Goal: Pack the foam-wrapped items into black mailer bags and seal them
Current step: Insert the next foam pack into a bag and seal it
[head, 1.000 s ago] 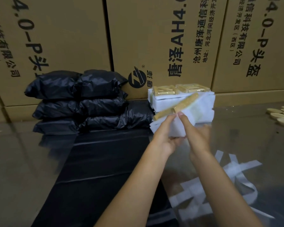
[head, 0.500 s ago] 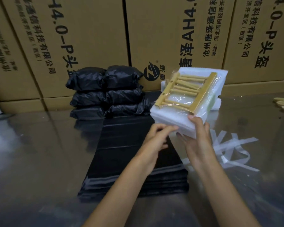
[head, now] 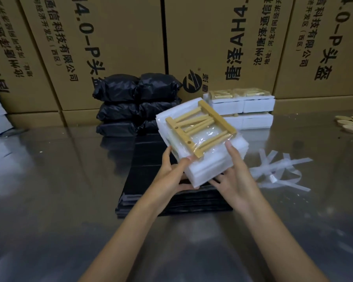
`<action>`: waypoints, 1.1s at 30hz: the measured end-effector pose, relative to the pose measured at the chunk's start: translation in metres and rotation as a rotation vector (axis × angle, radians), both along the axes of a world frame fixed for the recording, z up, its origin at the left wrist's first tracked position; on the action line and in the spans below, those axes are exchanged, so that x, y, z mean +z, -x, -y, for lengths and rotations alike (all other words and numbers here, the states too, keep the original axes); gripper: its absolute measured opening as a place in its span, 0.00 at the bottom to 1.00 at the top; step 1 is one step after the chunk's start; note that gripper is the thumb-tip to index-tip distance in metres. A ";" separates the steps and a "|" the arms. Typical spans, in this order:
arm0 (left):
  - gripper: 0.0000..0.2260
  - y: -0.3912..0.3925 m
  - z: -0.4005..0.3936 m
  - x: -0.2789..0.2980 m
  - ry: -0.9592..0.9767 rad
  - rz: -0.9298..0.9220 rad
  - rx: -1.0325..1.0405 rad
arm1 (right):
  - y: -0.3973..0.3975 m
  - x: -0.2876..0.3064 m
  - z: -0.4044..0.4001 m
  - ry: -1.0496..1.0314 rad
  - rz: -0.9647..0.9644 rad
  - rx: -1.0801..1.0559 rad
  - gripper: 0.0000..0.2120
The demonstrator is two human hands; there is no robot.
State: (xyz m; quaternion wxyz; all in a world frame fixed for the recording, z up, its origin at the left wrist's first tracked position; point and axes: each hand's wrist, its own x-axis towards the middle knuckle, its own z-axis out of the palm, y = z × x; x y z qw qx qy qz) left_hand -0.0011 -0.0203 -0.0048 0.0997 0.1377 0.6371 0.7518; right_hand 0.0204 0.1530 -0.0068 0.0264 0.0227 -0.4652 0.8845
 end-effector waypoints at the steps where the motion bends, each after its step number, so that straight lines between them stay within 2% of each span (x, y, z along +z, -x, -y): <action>1: 0.37 -0.003 0.004 -0.001 0.091 -0.027 0.009 | 0.000 -0.001 0.004 0.019 0.022 -0.043 0.27; 3: 0.32 -0.005 0.021 -0.001 0.331 -0.124 0.053 | 0.000 -0.001 0.004 0.030 0.048 -0.129 0.26; 6: 0.15 0.008 0.064 -0.006 0.776 -0.372 0.221 | -0.006 -0.002 -0.011 0.033 0.084 -0.173 0.25; 7: 0.14 0.015 0.078 -0.009 0.925 -0.424 0.250 | -0.009 -0.003 -0.017 0.047 0.098 -0.178 0.25; 9: 0.16 0.025 0.100 -0.018 1.130 -0.393 0.218 | -0.014 -0.004 -0.026 0.057 0.116 -0.177 0.24; 11: 0.14 0.031 0.110 -0.027 1.148 -0.337 0.212 | -0.018 -0.005 -0.032 0.052 0.132 -0.182 0.24; 14: 0.02 0.037 0.112 -0.033 1.040 -0.395 0.329 | -0.025 -0.007 -0.038 0.038 0.146 -0.193 0.24; 16: 0.06 0.039 0.110 -0.029 1.010 -0.384 0.366 | -0.029 -0.009 -0.041 0.042 0.148 -0.191 0.24; 20: 0.07 0.038 0.108 -0.021 1.084 -0.396 0.333 | -0.036 -0.011 -0.049 0.089 0.163 -0.161 0.23; 23: 0.14 0.034 0.106 -0.019 0.996 -0.536 0.312 | -0.037 -0.012 -0.054 0.100 0.157 -0.128 0.24; 25: 0.17 0.034 0.104 -0.017 1.012 -0.677 0.309 | -0.039 -0.009 -0.055 0.105 0.144 -0.091 0.22; 28: 0.21 0.038 0.100 -0.015 1.084 -0.758 0.341 | -0.041 -0.005 -0.054 0.105 0.131 -0.032 0.17; 33: 0.24 0.036 0.088 -0.008 1.283 -0.850 0.374 | -0.037 -0.002 -0.051 0.033 0.127 0.004 0.17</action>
